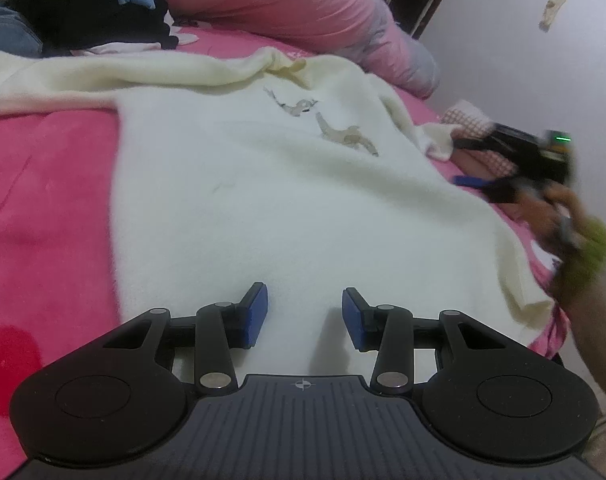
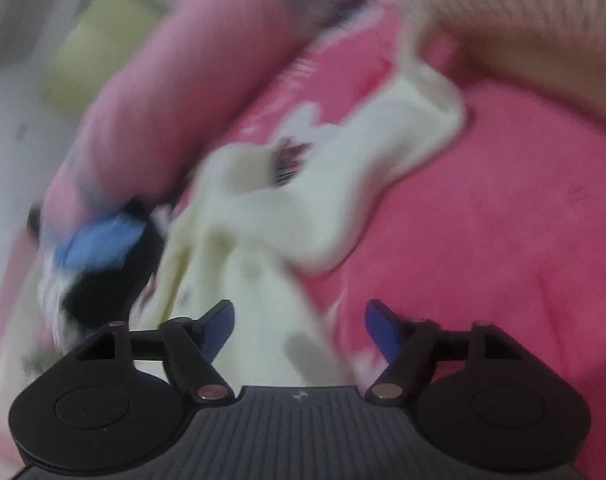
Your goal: Fold clothes
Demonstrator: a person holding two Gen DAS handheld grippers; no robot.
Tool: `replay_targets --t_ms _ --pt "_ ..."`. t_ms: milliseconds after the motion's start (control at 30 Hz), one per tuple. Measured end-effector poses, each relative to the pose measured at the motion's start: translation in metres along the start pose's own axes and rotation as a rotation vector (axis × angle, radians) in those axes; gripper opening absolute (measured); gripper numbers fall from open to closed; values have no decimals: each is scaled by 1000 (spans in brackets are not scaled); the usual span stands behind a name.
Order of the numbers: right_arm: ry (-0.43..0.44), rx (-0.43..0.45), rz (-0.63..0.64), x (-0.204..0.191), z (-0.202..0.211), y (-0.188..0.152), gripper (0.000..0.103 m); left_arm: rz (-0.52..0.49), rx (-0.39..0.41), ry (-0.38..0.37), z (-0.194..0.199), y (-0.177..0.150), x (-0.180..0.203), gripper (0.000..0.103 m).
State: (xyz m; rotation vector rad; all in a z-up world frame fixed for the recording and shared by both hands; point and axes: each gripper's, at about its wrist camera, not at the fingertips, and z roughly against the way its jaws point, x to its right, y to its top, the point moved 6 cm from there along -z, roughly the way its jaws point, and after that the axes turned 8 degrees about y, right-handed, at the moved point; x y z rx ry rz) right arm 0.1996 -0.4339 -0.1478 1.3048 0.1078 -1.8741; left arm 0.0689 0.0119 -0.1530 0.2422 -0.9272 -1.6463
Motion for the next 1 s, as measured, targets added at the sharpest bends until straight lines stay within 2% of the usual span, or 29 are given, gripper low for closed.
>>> replay_targets --t_ms 33,100,133,167,233,267,333,400,467,500,533,567,600,633,667,733,833,867,1000 --pt "8 -5 -75 13 -15 11 77 4 5 -10 0 -1 -1 42" --pt "81 30 -198 27 -35 30 77 12 12 -28 0 -1 -4 42" --pt "92 34 -200 26 -41 37 75 16 10 -33 0 -1 -5 42" --pt "102 36 -202 24 -48 44 50 20 9 -39 0 -1 -5 42" --pt "37 42 -124 11 -55 61 17 29 6 -49 0 -1 -7 41" --pt "29 83 -62 -5 -50 77 17 33 5 -54 0 -1 -7 40" --pt "12 166 63 -37 -38 109 16 42 2 -64 0 -1 -9 37" --pt "-4 268 244 -79 -21 141 16 51 0 -74 0 0 -10 37" --pt "-7 296 419 -111 -18 165 18 55 -5 -80 0 0 -11 37" --pt "-28 264 471 -115 -26 173 20 54 -10 -78 0 1 -11 37" --pt "-89 238 505 -113 -38 177 32 53 -12 -76 0 1 -11 37" --pt "-174 213 500 -99 -47 174 55 52 -12 -74 0 1 -10 37" --pt "-260 188 493 -85 -57 172 62 50 -12 -72 1 1 -10 37" --pt "-346 162 485 -71 -65 170 65 47 -11 -70 1 0 -10 37" --pt "-347 153 441 -58 -61 164 65 45 -10 -70 1 0 -10 37" --pt "-347 135 352 -34 -52 152 65 41 -12 -69 0 1 -10 37" --pt "-201 133 238 -26 -12 125 65 41 -15 -71 0 1 -11 37" --pt "-155 110 215 -25 0 107 65 41 -16 -72 0 2 -11 37" --pt "-95 -17 165 -21 30 38 65 53 -21 -68 -1 3 -11 38"
